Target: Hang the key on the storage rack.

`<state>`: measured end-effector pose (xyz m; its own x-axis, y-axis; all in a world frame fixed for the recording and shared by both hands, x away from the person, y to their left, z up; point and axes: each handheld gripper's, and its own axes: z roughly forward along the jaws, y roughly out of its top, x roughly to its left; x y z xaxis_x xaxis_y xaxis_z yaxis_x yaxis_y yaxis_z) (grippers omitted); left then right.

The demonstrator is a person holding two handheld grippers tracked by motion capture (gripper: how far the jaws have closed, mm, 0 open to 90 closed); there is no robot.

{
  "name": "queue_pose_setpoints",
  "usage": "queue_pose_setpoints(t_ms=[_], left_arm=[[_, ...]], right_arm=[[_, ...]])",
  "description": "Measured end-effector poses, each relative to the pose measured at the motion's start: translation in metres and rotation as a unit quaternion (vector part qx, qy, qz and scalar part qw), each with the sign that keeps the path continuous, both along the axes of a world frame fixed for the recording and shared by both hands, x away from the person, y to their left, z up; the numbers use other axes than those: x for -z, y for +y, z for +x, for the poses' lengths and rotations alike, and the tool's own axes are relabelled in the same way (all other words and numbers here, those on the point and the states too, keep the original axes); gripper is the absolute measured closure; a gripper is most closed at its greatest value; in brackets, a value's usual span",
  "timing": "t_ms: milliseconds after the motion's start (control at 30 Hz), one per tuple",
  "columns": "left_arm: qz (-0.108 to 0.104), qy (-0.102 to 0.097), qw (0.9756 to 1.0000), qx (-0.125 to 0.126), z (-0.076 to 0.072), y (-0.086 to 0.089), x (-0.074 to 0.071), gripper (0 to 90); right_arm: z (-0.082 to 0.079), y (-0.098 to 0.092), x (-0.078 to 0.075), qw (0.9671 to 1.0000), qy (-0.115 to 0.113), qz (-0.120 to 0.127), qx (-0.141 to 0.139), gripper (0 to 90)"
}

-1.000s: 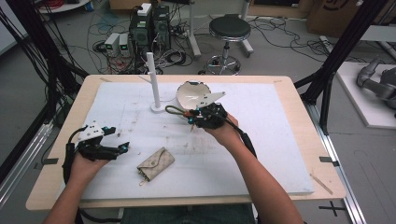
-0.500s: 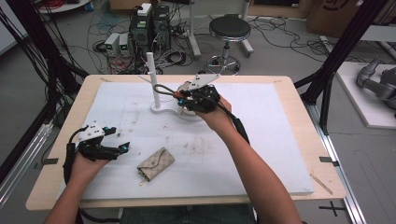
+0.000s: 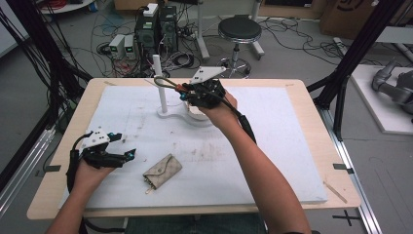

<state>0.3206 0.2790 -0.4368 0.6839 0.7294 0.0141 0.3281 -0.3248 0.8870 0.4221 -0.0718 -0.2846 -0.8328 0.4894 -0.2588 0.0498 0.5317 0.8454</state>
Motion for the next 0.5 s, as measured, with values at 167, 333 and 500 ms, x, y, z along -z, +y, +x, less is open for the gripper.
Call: queue_pose_setpoints(t_ms=[167, 333, 500], left_arm=[[0.001, 0.001, 1.0000, -0.001, 0.001, 0.000, 0.001, 15.4], [0.000, 0.001, 1.0000, -0.002, 0.000, 0.001, 0.001, 15.4], [-0.001, 0.000, 1.0000, -0.003, 0.000, 0.001, 0.001, 15.4]], right_arm=[[0.002, 0.005, -0.009, 0.9998, -0.017, -0.005, 0.000, 72.3], [0.007, 0.012, -0.016, 0.9996, -0.022, -0.013, 0.008, 72.2], [0.011, 0.021, -0.020, 0.9994, -0.024, -0.021, 0.013, 72.1]])
